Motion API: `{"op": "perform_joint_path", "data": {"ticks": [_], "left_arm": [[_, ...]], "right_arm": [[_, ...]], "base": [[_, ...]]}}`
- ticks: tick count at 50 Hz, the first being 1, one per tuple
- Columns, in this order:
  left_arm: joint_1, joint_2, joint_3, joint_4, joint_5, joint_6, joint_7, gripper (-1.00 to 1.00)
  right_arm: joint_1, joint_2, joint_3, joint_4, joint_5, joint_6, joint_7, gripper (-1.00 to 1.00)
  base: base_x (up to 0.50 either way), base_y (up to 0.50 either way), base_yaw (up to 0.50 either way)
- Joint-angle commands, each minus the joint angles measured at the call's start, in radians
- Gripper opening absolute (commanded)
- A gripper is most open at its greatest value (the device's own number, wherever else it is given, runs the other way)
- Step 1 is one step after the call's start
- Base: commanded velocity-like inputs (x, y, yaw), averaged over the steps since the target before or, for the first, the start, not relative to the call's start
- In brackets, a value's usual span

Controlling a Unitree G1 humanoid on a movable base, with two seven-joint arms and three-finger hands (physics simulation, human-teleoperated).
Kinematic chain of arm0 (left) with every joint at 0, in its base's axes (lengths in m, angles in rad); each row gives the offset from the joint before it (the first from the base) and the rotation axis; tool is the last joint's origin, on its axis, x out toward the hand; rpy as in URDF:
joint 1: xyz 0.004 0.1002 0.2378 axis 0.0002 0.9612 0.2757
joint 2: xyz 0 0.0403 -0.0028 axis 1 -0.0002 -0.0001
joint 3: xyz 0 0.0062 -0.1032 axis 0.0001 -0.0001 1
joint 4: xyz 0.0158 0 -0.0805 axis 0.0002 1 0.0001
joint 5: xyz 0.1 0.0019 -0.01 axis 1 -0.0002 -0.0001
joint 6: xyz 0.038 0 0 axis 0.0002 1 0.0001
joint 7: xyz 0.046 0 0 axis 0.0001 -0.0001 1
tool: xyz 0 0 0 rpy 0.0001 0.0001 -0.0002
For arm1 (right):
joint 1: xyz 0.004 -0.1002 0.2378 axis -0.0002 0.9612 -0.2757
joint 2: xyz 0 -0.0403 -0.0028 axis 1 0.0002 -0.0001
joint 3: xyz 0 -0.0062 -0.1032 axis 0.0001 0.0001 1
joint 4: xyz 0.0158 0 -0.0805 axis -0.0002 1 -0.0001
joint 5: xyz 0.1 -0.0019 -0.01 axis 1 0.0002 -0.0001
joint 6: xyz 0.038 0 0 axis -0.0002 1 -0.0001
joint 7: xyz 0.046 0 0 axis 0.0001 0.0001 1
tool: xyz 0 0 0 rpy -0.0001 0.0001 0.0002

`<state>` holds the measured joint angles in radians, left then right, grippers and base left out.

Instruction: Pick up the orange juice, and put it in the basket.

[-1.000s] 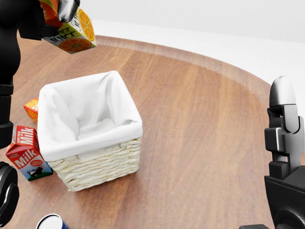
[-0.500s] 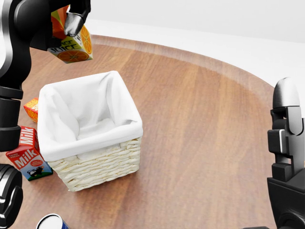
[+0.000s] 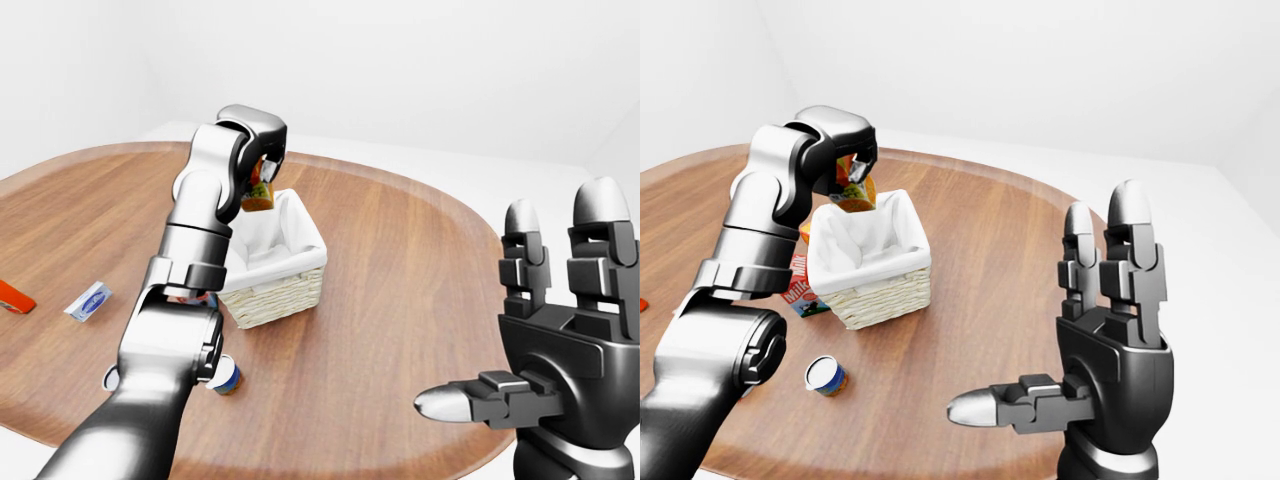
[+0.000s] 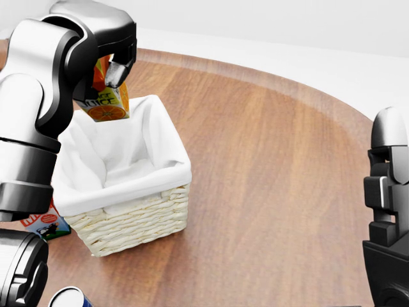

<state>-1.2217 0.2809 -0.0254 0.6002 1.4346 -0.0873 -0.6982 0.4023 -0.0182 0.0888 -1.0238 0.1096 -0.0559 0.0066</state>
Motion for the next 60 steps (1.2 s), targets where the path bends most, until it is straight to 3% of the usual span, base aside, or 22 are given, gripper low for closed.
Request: {"op": "perform_joint_path", "data": {"ticks": [1,32,60], "left_arm": [[0.026,-0.042,-0.021,0.066,0.030,0.000,0.000,-1.00],[0.042,-0.084,-0.058,0.262,0.109,0.000,0.000,-1.00],[0.043,-0.098,-0.065,0.366,0.067,0.000,0.000,-1.00]], "right_arm": [[0.013,0.004,-0.011,0.004,0.011,-0.017,0.008,1.00],[0.039,0.015,-0.033,0.011,0.027,-0.031,0.021,1.00],[0.027,0.017,-0.032,0.026,0.027,-0.031,0.024,1.00]], "base": [[0.00,0.00,0.00],[0.00,0.00,0.00],[0.00,0.00,0.00]]}}
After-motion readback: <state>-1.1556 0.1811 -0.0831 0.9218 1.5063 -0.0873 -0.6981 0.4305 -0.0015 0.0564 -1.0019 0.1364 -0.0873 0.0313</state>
